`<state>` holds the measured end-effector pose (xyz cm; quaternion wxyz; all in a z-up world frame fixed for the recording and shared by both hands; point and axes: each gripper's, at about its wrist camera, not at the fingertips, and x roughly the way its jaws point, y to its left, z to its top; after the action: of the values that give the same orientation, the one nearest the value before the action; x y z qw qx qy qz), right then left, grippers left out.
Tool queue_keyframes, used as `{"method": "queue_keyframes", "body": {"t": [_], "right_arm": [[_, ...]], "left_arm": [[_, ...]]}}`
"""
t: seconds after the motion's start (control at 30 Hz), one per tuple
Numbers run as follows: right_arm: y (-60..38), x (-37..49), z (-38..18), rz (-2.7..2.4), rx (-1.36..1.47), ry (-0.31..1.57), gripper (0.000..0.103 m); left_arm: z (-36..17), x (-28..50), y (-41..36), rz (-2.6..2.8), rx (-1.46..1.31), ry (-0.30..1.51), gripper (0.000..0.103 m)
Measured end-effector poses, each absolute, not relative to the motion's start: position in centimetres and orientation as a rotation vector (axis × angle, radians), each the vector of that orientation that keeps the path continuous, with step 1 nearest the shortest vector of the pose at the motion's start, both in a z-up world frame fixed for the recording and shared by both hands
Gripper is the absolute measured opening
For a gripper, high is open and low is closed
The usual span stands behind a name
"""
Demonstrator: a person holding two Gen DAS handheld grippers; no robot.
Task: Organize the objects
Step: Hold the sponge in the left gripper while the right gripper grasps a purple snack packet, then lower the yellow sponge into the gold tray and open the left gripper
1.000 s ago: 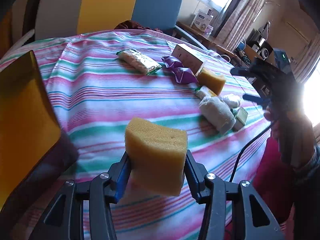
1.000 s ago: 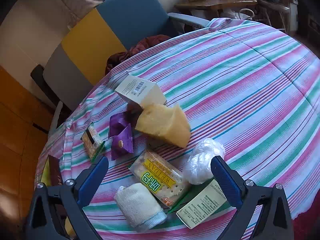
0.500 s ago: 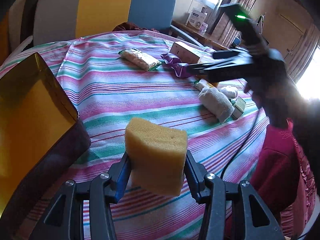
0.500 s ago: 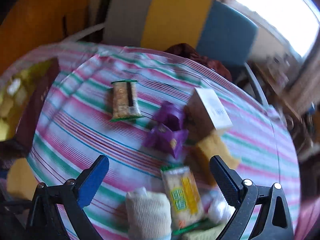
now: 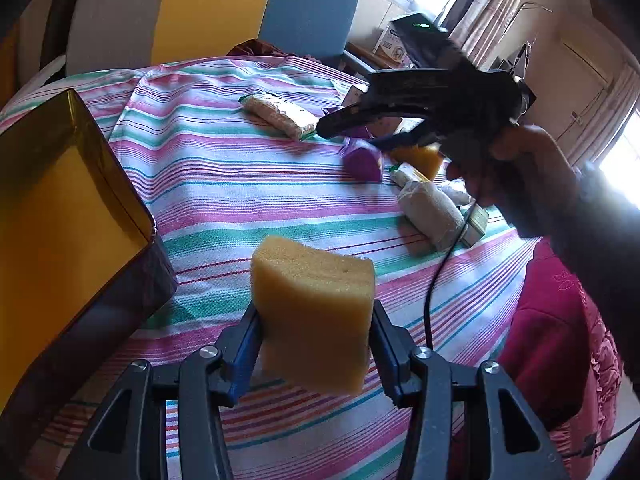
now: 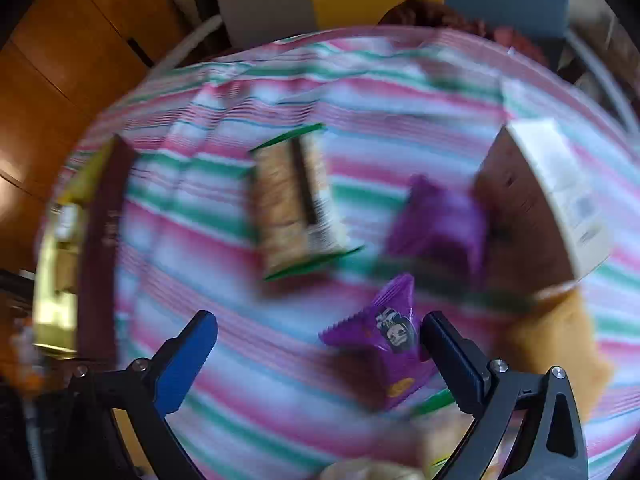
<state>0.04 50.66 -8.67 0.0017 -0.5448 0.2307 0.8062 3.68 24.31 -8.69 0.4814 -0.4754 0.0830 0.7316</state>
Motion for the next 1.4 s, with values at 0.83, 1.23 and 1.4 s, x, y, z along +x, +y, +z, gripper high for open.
{"method": "queue_keyframes", "body": {"t": [0.83, 1.23, 1.4], "right_arm": [[48.3, 2.4, -10.7, 2.526, -1.535, 0.298, 0.059], [47.4, 2.7, -10.7, 2.523, -1.489, 0.210, 0.036], [47.5, 2.6, -10.9, 2.525, -1.479, 0.228, 0.036]], "left_arm": [[-8.6, 4.7, 24.7, 1.837, -1.132, 0.265, 0.051], [-5.8, 5.5, 23.2, 1.871, -1.038, 0.226, 0.050], [-3.1, 4.4, 19.9, 1.949, -1.016, 0.145, 0.050]]}}
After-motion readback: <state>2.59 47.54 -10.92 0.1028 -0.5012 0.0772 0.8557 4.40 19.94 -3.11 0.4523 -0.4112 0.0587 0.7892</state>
